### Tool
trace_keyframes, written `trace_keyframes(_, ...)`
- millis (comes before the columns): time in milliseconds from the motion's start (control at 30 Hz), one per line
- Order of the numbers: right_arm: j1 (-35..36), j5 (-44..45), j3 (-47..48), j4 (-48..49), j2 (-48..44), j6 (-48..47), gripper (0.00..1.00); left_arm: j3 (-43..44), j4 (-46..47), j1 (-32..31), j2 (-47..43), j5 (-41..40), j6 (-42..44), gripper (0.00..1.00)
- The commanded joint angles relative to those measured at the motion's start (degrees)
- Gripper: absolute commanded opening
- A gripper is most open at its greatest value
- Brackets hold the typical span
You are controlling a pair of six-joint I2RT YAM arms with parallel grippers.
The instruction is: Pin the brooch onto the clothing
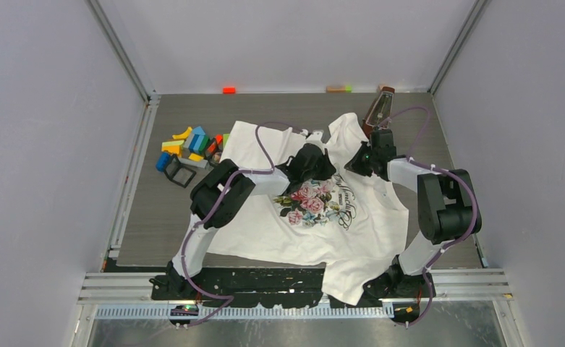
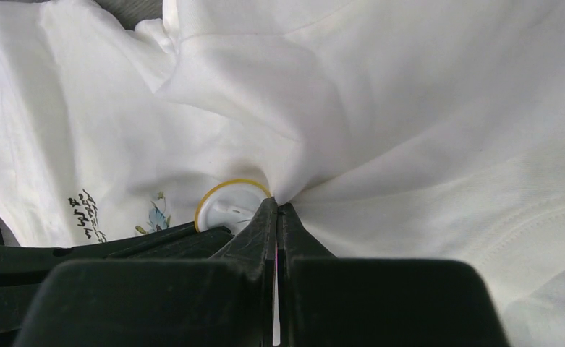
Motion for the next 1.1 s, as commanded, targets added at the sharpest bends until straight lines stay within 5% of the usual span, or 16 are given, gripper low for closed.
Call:
trace_keyframes(0, 0.05, -0.15, 1.87, 2.60, -2.01, -0.30, 0.01, 3.57, -3.91, -1.15, -0.59, -2.57, 4.20, 0.00)
trace_keyframes(400, 0.03, -0.07, 1.46, 1.90, -3.96, -0.95, 0.01, 5.99, -7.60, -2.64, -0.22, -4.24, 7.30, 0.00)
trace_keyframes(1067, 0.11, -1.19, 2.65, 0.90, 1.82, -2.11, 0.01, 1.00, 4.38, -2.62, -1.58, 0.17, 4.68, 0.00)
